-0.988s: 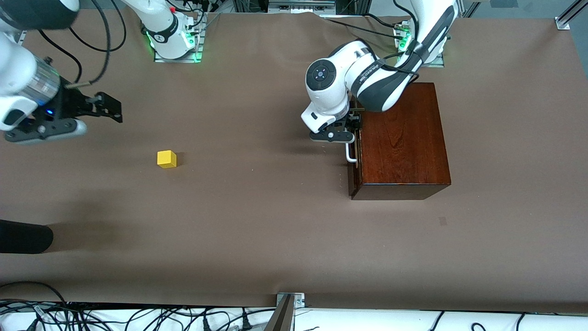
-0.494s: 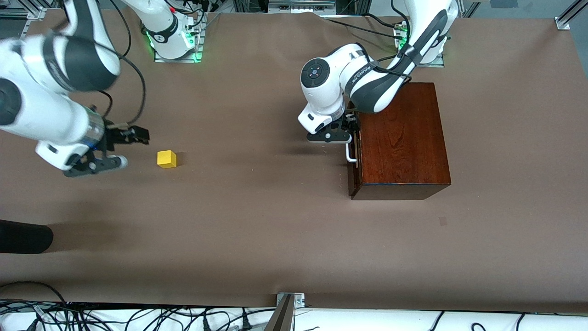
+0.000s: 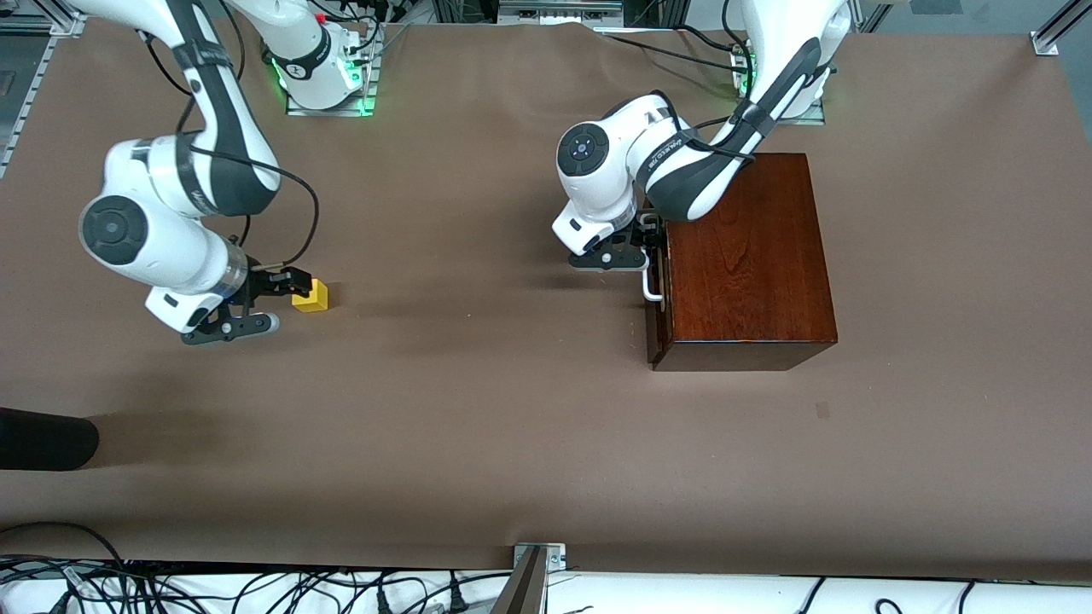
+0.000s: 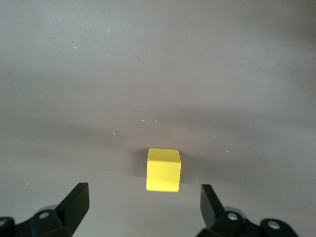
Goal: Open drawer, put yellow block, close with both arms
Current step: 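Pull the drawer open with the left gripper while the right gripper grasps the cube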
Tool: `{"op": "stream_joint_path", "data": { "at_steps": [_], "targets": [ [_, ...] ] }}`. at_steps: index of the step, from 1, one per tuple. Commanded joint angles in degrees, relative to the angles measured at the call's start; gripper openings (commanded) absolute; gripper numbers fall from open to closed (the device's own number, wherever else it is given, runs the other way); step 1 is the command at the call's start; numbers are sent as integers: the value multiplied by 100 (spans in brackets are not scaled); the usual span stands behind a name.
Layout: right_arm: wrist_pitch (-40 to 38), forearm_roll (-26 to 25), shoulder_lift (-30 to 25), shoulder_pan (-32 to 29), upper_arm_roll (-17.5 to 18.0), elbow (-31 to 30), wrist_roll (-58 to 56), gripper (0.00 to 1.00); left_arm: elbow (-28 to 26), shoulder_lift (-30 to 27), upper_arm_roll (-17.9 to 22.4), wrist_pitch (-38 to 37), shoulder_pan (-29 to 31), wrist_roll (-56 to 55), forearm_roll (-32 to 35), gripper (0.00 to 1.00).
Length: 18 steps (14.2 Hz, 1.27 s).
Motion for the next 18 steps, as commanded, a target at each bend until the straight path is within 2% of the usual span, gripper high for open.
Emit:
{"op": "stream_joint_path", "data": {
  "at_steps": [1, 5, 10, 15, 16, 18],
  "targets": [
    [710, 38, 30, -32, -39, -528, -33, 100, 24, 8, -14, 49, -61, -120, 170, 100],
    [1598, 47, 241, -50, -145, -1100, -25, 100, 400, 262, -5, 146, -325, -366, 188, 100],
    [2205, 73, 443, -50, -163, -1486, -7, 100, 1121, 727, -5, 164, -554, -550, 161, 100],
    [2391, 73, 610, -50, -163, -1602, 11, 97, 1684, 1045, -5, 216, -782, -586, 91, 100],
    [2391, 73, 628, -50, -163, -1602, 11, 92, 1685, 1045, -5, 216, -782, -586, 91, 100],
    [2391, 73, 637, -50, -163, -1602, 11, 71, 1694, 1045, -5, 216, -800, -586, 82, 100]
  ]
}}
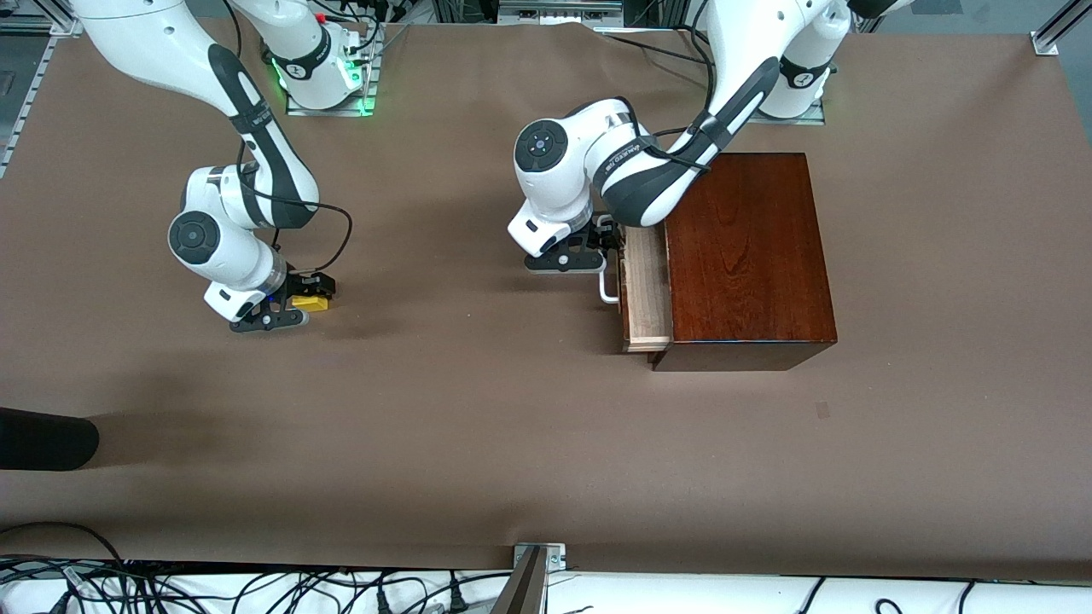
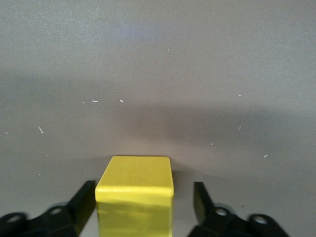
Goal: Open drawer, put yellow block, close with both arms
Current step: 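Pull the drawer open with the left gripper while the right gripper grasps the cube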
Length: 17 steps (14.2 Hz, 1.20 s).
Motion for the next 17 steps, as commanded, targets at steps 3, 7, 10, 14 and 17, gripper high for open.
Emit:
{"op": "stream_joint_path", "data": {
  "at_steps": [3, 7, 10, 14, 17],
  "targets": [
    [66, 73, 17, -11, 1, -63, -14, 37, 514, 182, -22, 159, -211, -49, 72, 100],
    [-4, 64, -131, -11, 9, 34, -101, 0, 531, 112, -22, 132, -203, -40, 71, 100],
    [-783, 46, -325, -2, 53, 436, -110, 0, 531, -247, -31, -182, -115, -14, -77, 100],
    [-2760, 11, -343, 103, 71, 1885, -110, 0, 934, -1047, -48, -1490, 289, 74, -666, 100],
    [-3579, 11, -334, 384, 71, 2843, -311, 0, 1409, -1391, -57, -2624, 771, 1071, -711, 100]
  ]
}}
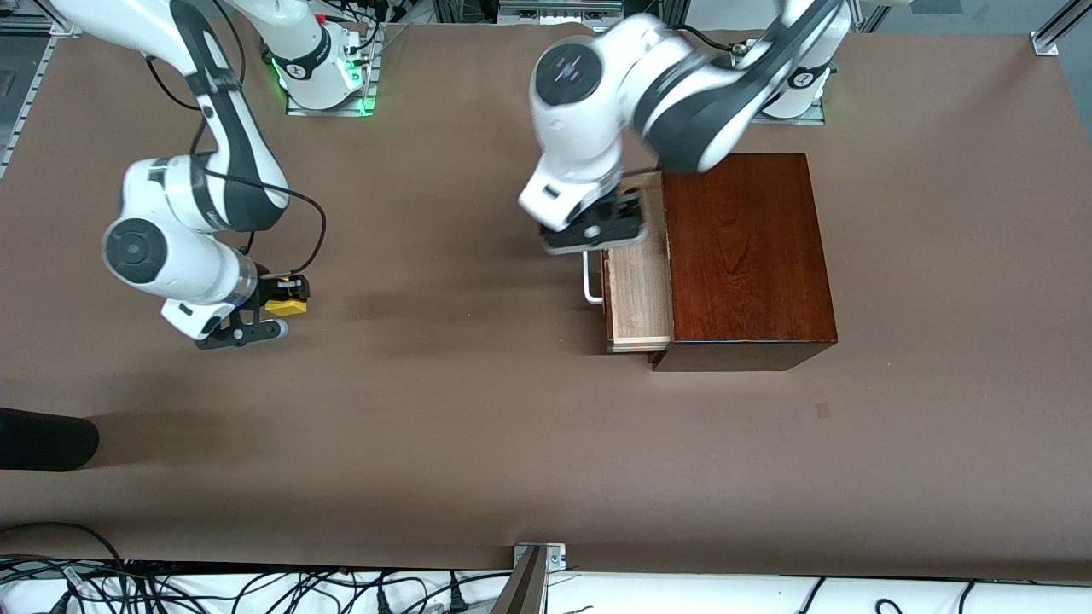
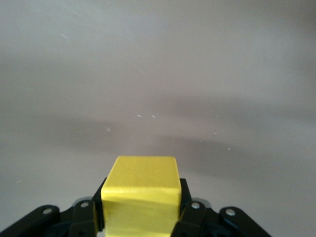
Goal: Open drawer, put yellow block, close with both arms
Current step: 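Carry the yellow cube with the right gripper over the open drawer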
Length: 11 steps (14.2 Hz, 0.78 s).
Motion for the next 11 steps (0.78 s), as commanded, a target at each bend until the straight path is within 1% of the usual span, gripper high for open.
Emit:
{"op": "stream_joint_path", "data": {
  "at_steps": [1, 2, 3, 5, 7, 8, 9, 10, 11],
  "targets": [
    [-827, 13, 75, 336, -11, 910, -300, 0, 327, -304, -36, -849, 607, 1153, -211, 100],
    [-1047, 39, 57, 468, -2, 1078, -379, 0, 363, -409, -36, -1017, 896, 1602, -263, 100],
    [-1180, 48, 31, 574, 120, 1192, -449, 0, 373, -497, -44, -1080, 1230, 2076, -307, 100],
    [-1190, -31, -31, 601, 716, 1368, -564, 0, 373, -690, -44, -1106, 1880, 2894, -517, 100],
    [-1216, -320, -22, 610, 1270, 1597, -669, 0, 373, -814, -9, -1220, 2496, 3554, -747, 100],
    [-1251, -417, -22, 619, 1525, 1650, -687, 0, 277, -945, 34, -1169, 2673, 3914, -869, 100],
    [-1286, -461, -5, 636, 1762, 1746, -679, 0, 206, -1111, 357, -1168, 2675, 4301, -992, 100],
    [-1304, -540, 30, 741, 1939, 1860, -679, 0, 40, -1322, 952, -1107, 2474, 4687, -1141, 100],
    [-1295, -741, 74, 951, 1975, 1922, -713, 0, -231, -1576, 1462, -976, 2264, 4961, -1299, 100]
  ]
}}
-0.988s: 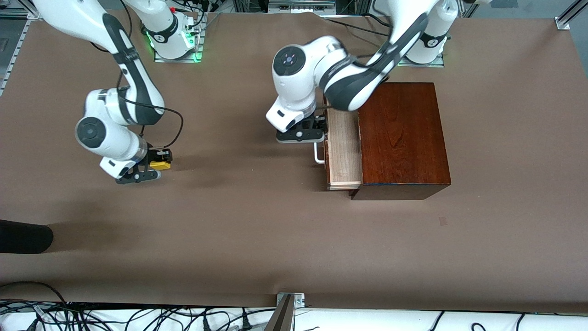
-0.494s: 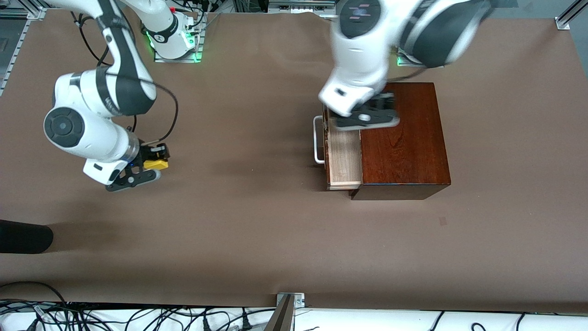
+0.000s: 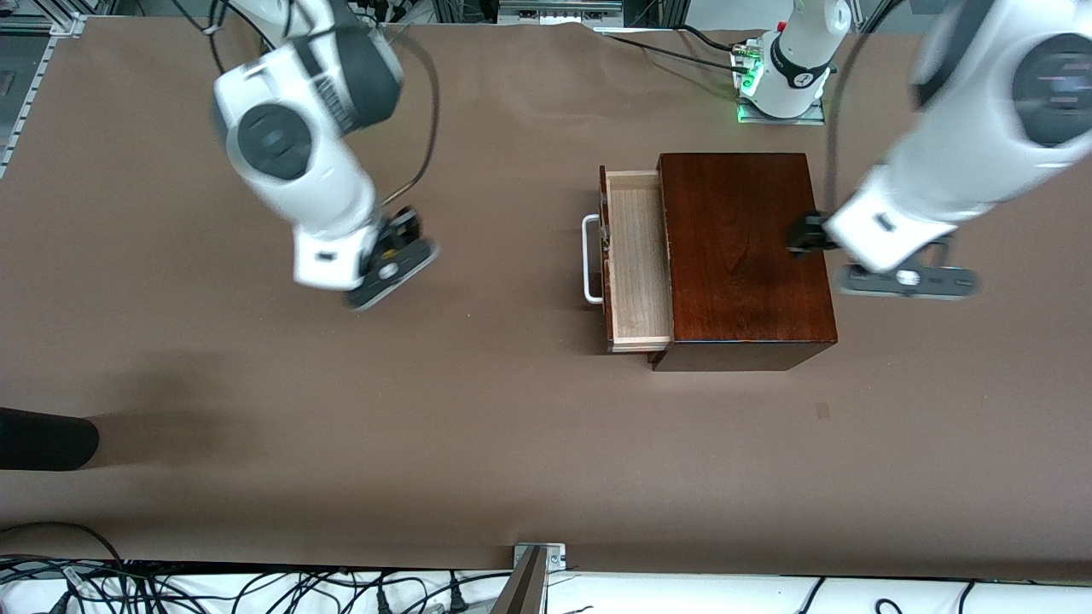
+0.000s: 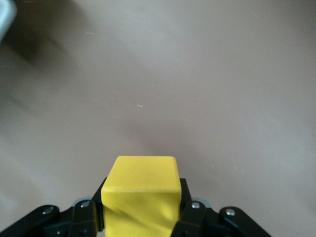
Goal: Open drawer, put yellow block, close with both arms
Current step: 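Carry the yellow cube with the right gripper over the open drawer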
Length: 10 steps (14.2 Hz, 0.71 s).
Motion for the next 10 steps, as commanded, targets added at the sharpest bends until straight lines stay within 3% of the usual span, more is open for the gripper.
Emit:
{"op": "stream_joint_path", "data": {
  "at_steps": [1, 4, 6, 10],
  "targets": [
    [-184, -479, 231, 482, 184, 471, -242, 0, -1022, -926, 1232, 359, -443, 833, -429, 100],
    [-587, -710, 827, 1300, 184, 1392, -620, 0, -2430, -1920, 1955, 1702, -786, 950, -474, 100],
    [-781, -745, 1302, 1844, 176, 2070, -717, 0, -2538, -1966, 2009, 1689, -778, 914, -474, 100],
    [-712, -947, 1944, 2610, 149, 2757, -726, 0, -2424, -1887, 2000, 1478, -646, 914, -764, 100]
  ]
}}
